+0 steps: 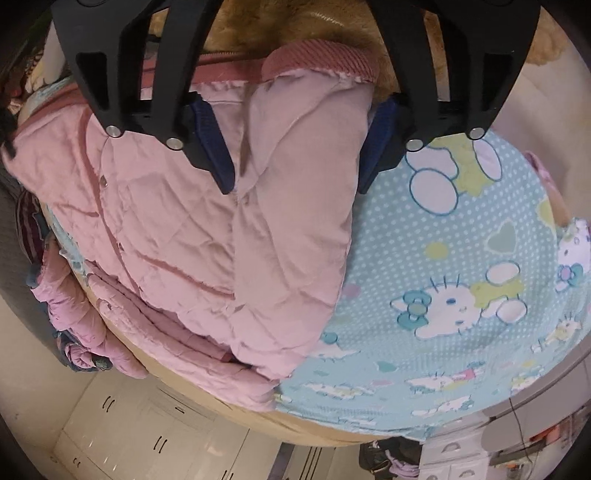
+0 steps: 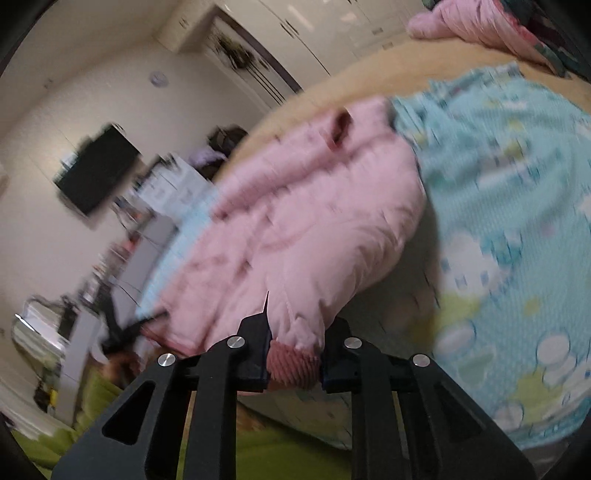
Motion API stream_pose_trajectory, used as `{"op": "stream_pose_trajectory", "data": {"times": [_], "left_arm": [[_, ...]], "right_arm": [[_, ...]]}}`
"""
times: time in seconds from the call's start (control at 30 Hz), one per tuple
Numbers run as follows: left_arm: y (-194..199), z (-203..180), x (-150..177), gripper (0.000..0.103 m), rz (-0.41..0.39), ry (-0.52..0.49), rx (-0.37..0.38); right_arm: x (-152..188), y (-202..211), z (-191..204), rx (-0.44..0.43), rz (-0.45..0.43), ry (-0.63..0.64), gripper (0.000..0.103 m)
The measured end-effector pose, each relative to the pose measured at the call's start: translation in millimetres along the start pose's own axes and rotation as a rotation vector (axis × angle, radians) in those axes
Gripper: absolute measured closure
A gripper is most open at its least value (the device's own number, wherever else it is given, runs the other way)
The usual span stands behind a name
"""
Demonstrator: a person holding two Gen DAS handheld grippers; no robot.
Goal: Fold large clothes
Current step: 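Grasp the ribbed hem with the left tool while the right tool grasps the hem too, then lift the hem with both tools and fold it toward the collar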
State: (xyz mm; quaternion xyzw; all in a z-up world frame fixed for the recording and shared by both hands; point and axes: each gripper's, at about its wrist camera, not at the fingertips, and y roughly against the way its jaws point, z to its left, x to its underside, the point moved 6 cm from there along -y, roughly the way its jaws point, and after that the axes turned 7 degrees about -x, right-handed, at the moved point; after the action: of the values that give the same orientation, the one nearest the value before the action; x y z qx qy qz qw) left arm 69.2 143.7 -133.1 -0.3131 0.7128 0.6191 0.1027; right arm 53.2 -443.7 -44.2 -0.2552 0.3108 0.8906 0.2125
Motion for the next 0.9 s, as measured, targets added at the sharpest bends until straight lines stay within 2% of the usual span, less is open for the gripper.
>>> {"op": "stream_pose_trajectory", "data": {"times": [0.17, 0.23, 0.3, 0.4, 0.67, 0.9], "left_arm": [[-10.5, -1.5, 15.2, 0.044, 0.065, -0.022, 0.001], [-5.0, -3.7, 15.6, 0.067, 0.044, -0.035, 0.009], [2.5, -8.9, 12.7, 0.082, 0.022, -0.038, 0.042], [18.0, -20.7, 2.9, 0.089, -0.041, -0.072, 0.036], [61.7, -47.2, -40.9, 0.091, -0.201, -0.102, 0.061], [77.9, -68.2, -69.8, 0.091, -0.261, -0.113, 0.074]], "right_arm": [[-26.5, 3.2, 14.9, -0.036, -0.052, 0.035, 0.086], [-31.6, 1.2, 17.7, -0.036, -0.059, 0.042, 0.086], [-33.6, 1.2, 18.2, -0.030, -0.066, 0.053, 0.086], [-37.1, -0.5, 17.8, -0.017, -0.075, 0.062, 0.086], [-50.1, -1.5, 21.2, 0.014, -0.108, 0.094, 0.086], [-70.9, -1.7, 19.5, 0.008, -0.163, 0.097, 0.087]]}}
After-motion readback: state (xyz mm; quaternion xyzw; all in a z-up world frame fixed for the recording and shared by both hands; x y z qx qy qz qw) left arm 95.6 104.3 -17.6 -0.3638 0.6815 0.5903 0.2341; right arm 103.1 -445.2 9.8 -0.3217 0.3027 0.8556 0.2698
